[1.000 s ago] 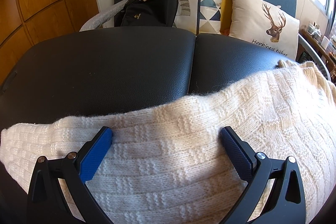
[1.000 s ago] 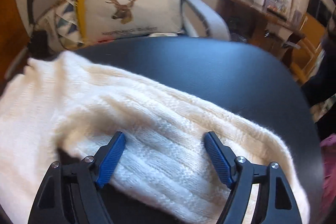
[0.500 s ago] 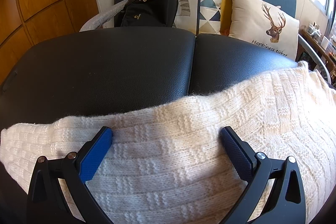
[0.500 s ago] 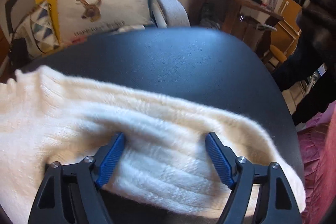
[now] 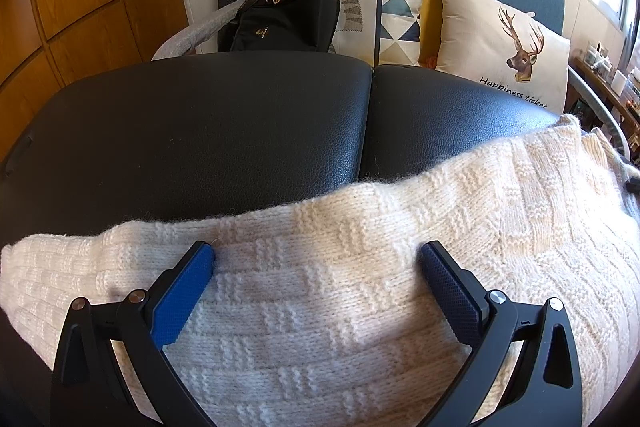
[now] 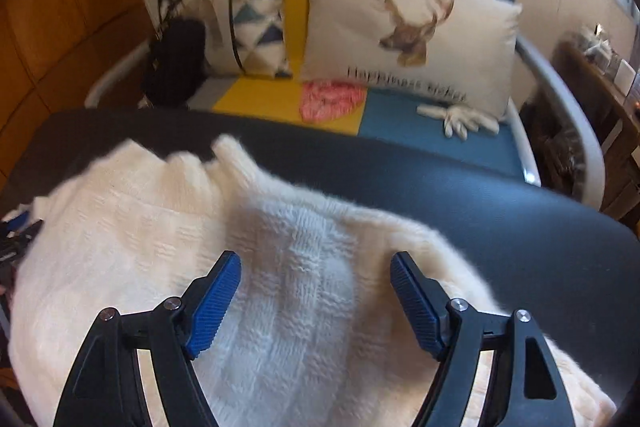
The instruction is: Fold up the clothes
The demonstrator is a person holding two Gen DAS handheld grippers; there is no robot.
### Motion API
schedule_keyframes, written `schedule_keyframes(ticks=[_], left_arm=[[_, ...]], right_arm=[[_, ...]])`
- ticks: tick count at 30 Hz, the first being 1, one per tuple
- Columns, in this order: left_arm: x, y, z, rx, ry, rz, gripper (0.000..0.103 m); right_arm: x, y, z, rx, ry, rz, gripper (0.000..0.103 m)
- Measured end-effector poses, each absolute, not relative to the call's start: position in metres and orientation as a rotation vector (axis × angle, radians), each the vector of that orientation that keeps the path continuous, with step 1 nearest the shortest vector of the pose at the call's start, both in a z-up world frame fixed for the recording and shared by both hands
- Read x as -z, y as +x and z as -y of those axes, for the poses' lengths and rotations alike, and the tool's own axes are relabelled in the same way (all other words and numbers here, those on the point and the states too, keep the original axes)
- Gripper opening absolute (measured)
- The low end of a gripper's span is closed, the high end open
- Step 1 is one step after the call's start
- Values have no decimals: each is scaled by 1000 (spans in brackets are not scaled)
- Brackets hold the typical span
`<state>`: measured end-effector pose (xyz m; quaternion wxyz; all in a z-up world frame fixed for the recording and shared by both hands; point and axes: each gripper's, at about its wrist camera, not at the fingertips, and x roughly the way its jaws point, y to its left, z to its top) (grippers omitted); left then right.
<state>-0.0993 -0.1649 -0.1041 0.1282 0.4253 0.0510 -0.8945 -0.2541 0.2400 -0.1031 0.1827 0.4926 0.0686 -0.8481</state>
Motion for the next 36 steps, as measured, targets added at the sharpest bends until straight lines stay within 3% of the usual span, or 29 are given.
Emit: schedule_keyframes(ticks=[4,8,12,15,26,28,30,36], left_arm=[[105,-98,165,2603,1236,-151,103],[105,-97,165,2609,1234,-152,103],[105,-97,165,2609,1235,-150,103],[105,-97,163,2608,1234,-146,103],[105,-97,165,2611,1233,-146,103],[106,-97,165,2611,1232,-145,103],[106,-97,166,2612,1231,-146,103],[107,-96,166,2613,1229,-146,103]], right_arm=[[111,-233,-257,2447,1430,-277,80],[113,-201,-294,2507,1458,-166,80],[105,-195,-291,2461,1442,-174,80],[88,-194,-274,2450,1315,-116,80],[109,-212,-170,2332,1274,-353,81],[112,-215,-151,2309,1266,-395,87],[119,-225,-146,2348,1284,-364,103],[122,-237,-147,2460,1230,-306,103]])
